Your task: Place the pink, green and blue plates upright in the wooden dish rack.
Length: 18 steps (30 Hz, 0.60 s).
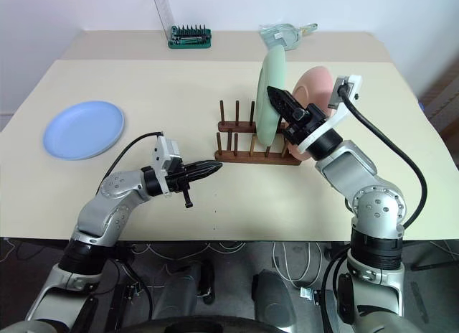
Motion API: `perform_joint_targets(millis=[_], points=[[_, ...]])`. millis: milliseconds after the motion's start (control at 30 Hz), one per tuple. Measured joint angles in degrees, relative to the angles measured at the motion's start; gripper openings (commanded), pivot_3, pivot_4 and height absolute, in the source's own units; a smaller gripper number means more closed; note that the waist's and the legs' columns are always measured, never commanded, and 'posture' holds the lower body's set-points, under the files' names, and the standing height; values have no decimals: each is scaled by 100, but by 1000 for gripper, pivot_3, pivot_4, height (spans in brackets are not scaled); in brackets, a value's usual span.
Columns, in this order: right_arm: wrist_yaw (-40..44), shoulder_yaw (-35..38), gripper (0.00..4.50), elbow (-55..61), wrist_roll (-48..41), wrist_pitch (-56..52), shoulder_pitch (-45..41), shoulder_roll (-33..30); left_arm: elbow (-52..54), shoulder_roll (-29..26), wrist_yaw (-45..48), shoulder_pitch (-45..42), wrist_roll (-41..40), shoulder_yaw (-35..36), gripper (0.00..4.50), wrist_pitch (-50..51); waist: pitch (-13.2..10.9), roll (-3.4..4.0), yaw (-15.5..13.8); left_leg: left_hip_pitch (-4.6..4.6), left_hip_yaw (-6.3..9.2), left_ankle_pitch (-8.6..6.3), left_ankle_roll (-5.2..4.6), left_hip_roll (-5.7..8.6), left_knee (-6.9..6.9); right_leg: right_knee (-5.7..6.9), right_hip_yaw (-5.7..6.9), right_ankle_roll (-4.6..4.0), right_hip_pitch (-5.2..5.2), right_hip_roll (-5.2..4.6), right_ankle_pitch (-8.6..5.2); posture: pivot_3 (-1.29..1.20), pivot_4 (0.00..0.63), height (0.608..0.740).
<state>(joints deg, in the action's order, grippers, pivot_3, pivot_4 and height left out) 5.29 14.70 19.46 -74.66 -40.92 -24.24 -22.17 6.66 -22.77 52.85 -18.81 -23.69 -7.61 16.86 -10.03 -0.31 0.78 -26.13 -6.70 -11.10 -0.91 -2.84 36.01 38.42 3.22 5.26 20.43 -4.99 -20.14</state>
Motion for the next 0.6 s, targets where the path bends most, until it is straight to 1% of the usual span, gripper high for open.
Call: perform_joint_targets(millis=[100, 133, 200, 267, 300, 400, 600], points=[[-17, -5, 23, 0, 21, -1, 85, 43, -16, 5, 6, 0, 3, 0, 27, -10, 0, 0, 0, 0, 0, 0, 0, 0, 0, 0, 0, 0, 0, 0, 0, 0, 150, 732], [-23, -6, 694, 0, 27, -1, 94, 52, -30, 6, 9, 0, 7, 0, 27, -19, 0, 0, -1, -1, 0, 0, 0, 0, 0, 0, 0, 0, 0, 0, 0, 0, 150, 732], [-34, -5, 1382, 0, 31, -1, 95, 58, -45, 7, 13, 1, 20, 0, 27, -29, 0, 0, 0, -1, 0, 0, 0, 0, 0, 0, 0, 0, 0, 0, 0, 0, 150, 732], [-37, -5, 2446, 0, 35, 0, 97, 66, -76, 22, 26, 0, 36, -1, 27, -46, 0, 0, 2, -1, 0, 0, 0, 0, 0, 0, 0, 0, 1, 1, 0, 0, 150, 732], [-37, -5, 2874, 0, 40, -1, 97, 66, -96, 26, 39, 0, 48, -3, 27, -60, 0, 0, 3, -1, 0, 0, 0, 0, 0, 0, 0, 0, 1, 1, 0, 0, 150, 732], [-38, -6, 4460, 0, 86, -1, 96, 66, -116, 32, 66, 0, 55, -5, 27, -114, 0, 0, 1, -1, 0, 0, 0, 0, 0, 0, 0, 0, 1, 0, 0, 0, 150, 732], [-44, -4, 4460, 0, 206, 1, 88, 51, -174, 47, 80, 1, 59, -9, 27, -148, 0, 0, 1, -1, 0, 0, 0, 0, 0, 0, 0, 0, 1, 0, 0, 0, 150, 732]])
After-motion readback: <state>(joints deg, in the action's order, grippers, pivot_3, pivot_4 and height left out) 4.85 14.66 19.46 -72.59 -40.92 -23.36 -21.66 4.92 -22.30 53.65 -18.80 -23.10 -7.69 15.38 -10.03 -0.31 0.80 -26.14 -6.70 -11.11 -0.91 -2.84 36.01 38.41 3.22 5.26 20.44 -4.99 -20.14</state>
